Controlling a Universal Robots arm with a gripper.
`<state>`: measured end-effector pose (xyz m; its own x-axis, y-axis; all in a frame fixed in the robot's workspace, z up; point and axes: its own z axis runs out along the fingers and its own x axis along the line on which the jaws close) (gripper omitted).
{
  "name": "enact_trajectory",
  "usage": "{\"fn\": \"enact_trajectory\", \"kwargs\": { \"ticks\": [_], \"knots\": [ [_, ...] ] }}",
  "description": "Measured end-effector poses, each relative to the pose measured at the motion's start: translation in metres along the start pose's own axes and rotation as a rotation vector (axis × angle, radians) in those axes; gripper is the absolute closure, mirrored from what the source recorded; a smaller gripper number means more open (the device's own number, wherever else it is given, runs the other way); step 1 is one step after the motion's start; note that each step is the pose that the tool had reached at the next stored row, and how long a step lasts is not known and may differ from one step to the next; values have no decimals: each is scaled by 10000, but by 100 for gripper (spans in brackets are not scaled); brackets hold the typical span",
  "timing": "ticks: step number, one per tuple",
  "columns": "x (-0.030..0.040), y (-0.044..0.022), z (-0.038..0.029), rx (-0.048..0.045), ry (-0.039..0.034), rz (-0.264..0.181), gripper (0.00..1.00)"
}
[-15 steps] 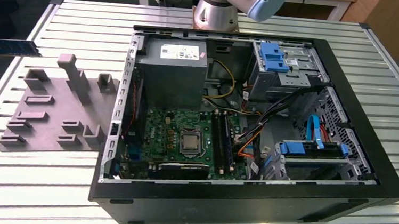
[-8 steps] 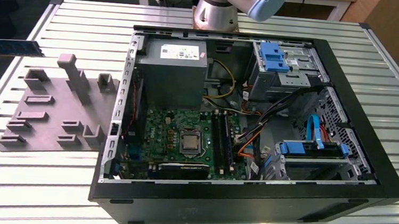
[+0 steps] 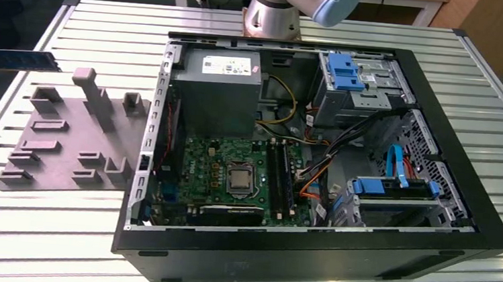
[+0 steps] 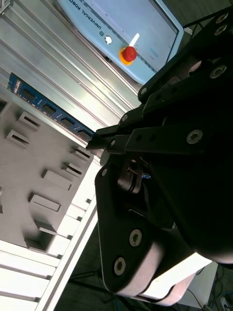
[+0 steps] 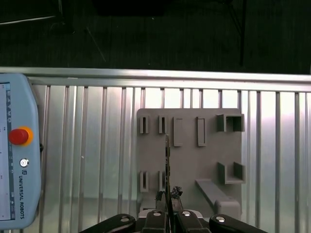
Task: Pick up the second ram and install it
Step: 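Pick up the second ram and move it above second insertion slot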
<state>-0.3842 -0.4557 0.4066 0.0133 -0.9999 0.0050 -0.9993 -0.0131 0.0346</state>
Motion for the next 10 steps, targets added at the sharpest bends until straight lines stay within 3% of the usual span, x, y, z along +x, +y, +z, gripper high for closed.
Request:
{"fn": "enact_trajectory", "kwargs": {
  "ticks": [10],
  "knots": [
    [1, -69, -2, 0, 0, 0, 86]
  ]
}}
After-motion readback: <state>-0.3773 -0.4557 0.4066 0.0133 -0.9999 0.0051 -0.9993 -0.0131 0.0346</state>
